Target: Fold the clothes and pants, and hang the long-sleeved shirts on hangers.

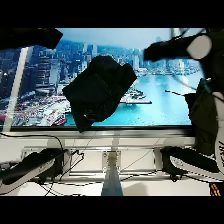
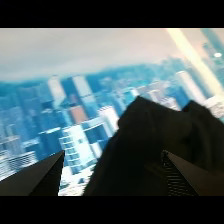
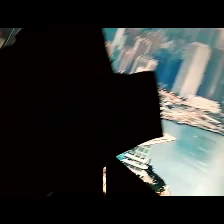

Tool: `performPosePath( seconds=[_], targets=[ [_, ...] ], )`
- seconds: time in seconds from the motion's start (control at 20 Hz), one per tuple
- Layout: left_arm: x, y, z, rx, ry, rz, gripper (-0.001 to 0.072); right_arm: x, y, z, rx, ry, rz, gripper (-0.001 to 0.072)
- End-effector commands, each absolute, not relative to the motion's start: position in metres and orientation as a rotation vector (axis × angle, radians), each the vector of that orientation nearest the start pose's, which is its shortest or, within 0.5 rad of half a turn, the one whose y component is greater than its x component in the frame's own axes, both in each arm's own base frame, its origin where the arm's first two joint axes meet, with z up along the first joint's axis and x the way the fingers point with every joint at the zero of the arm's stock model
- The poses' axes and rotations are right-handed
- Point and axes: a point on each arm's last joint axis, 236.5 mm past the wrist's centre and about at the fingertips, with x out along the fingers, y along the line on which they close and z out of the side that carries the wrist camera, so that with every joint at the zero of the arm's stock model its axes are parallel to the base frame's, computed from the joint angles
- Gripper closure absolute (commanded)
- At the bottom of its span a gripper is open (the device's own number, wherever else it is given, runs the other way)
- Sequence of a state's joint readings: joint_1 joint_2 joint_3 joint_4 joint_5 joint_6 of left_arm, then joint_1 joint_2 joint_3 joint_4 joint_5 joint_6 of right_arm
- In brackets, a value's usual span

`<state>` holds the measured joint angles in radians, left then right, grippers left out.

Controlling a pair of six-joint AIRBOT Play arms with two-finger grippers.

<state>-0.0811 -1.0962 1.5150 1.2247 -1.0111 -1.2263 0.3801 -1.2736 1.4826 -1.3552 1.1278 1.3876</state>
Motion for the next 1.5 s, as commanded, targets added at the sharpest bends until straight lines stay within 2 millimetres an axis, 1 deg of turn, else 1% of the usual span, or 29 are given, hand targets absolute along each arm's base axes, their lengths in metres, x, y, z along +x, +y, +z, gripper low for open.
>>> performPosePath(
  seconds=[0.0,0.05,0.1,0.15,0.2,0.25,0.3,0.35,0.4,0.45,0.55,0.7,0.8,0.9,0.95,1.2,1.25,1.35,1.45],
  targets=[
    [0.425,-0.058,0.273,0.158,0.524,-0.277,0.0009,0.327,0.289,0.081,-0.452,1.015,0.940,0.0685],
    [0.424,-0.046,0.277,0.150,0.518,-0.248,0.0009,0.309,0.305,0.056,-0.553,1.034,1.015,0.0651],
    [0.424,-0.035,0.278,0.143,0.518,-0.224,0.0009,0.291,0.318,0.032,-0.666,1.050,1.086,0.0523],
    [0.425,-0.026,0.278,0.136,0.519,-0.201,0.0009,0.276,0.331,0.012,-0.752,1.059,1.143,0.0381],
    [0.426,-0.019,0.277,0.120,0.524,-0.184,0.0009,0.261,0.346,-0.006,-0.806,1.064,1.194,0.0272],
    [0.426,-0.015,0.276,0.101,0.528,-0.169,0.0009,0.250,0.361,-0.018,-0.834,1.060,1.227,0.0207],
    [0.427,-0.014,0.275,0.092,0.529,-0.166,0.0009,0.239,0.377,-0.029,-0.857,1.043,1.258,0.0162],
    [0.426,-0.014,0.275,0.092,0.530,-0.166,0.0009,0.231,0.392,-0.038,-0.878,1.013,1.279,0.0142],
    [0.426,-0.016,0.273,0.089,0.534,-0.170,0.0009,0.226,0.404,-0.045,-0.907,0.977,1.288,0.0143],
    [0.426,-0.016,0.272,0.088,0.536,-0.172,0.0009,0.226,0.410,-0.051,-0.944,0.947,1.285,0.0143],
    [0.426,-0.016,0.272,0.088,0.536,-0.172,0.0009,0.229,0.413,-0.065,-1.005,0.928,1.262,0.0143],
    [0.426,-0.021,0.274,0.068,0.531,-0.188,0.0009,0.229,0.412,-0.081,-1.016,0.954,1.255,0.0143],
    [0.426,-0.026,0.275,0.050,0.527,-0.204,0.0009,0.234,0.419,-0.084,-1.007,0.923,1.255,0.0143],
    [0.426,-0.028,0.275,0.040,0.525,-0.211,0.0009,0.240,0.428,-0.081,-0.987,0.881,1.249,0.0144],
    [0.426,-0.028,0.275,0.040,0.525,-0.211,0.0009,0.238,0.431,-0.080,-0.981,0.872,1.253,0.0144],
    [0.426,-0.028,0.275,0.040,0.525,-0.210,0.0009,0.217,0.446,-0.081,-1.007,0.835,1.296,0.0165],
    [0.426,-0.028,0.275,0.039,0.526,-0.211,0.0009,0.215,0.447,-0.085,-1.017,0.836,1.298,0.0165],
    [0.426,-0.028,0.275,0.039,0.526,-0.211,0.0009,0.220,0.440,-0.103,-1.041,0.878,1.263,0.0169],
    [0.426,-0.028,0.275,0.036,0.526,-0.210,0.0009,0.232,0.432,-0.111,-1.090,0.877,1.208,0.0306]
  ],
)
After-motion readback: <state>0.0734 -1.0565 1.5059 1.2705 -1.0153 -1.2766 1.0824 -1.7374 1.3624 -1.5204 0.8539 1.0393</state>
